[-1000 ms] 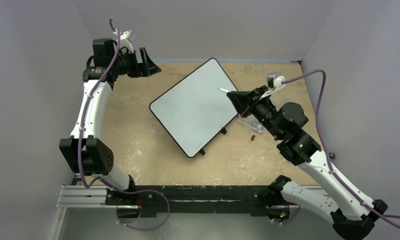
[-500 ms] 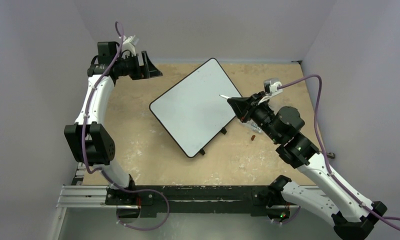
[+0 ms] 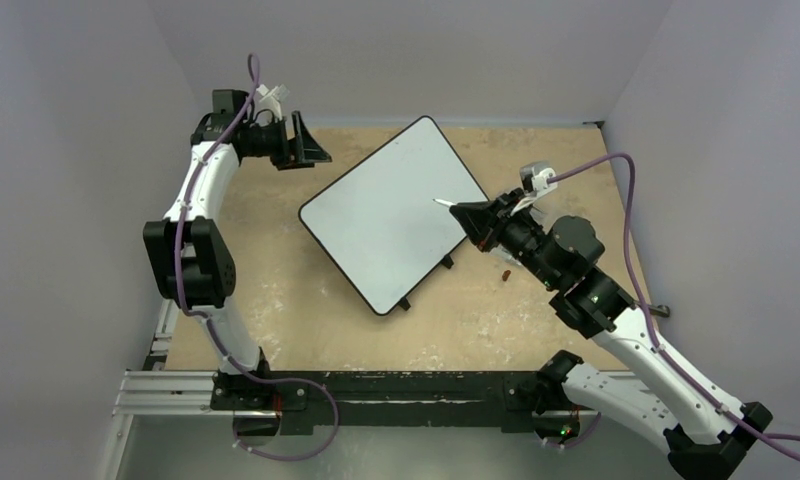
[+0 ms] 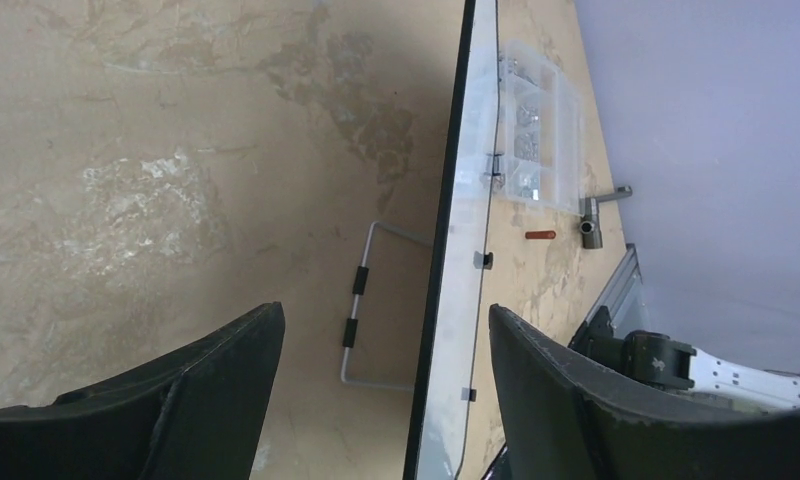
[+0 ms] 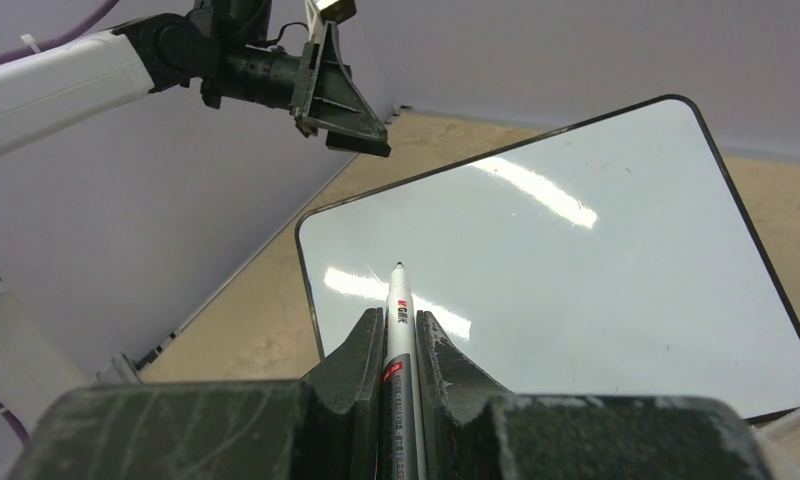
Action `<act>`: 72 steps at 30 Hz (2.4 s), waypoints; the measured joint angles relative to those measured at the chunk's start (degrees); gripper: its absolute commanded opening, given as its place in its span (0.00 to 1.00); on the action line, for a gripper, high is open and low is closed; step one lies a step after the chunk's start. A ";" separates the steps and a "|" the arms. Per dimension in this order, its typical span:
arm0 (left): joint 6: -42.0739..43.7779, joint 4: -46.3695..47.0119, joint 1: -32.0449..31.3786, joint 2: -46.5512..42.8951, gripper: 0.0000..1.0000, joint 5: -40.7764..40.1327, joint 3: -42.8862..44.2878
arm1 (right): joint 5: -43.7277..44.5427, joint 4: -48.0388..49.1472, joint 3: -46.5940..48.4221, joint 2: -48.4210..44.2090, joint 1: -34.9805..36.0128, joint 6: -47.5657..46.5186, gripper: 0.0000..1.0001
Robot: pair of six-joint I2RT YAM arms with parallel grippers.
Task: Write a sentence on the whiteboard
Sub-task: Pick up the whiteboard from the whiteboard stand, then hold the whiteboard on the whiteboard stand.
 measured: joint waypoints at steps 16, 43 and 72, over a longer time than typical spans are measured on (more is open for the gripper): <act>0.00 -2.82 -2.47 4.63 0.67 5.60 2.16 | -1.81 0.44 0.00 0.02 0.00 0.26 0.00; 3.63 -10.69 -7.85 8.13 0.00 6.69 2.89 | -3.67 0.39 -0.96 -0.72 0.00 1.44 0.00; 7.74 -11.08 -10.93 2.45 0.00 1.55 1.66 | -21.11 17.20 -4.50 15.47 0.02 -1.11 0.00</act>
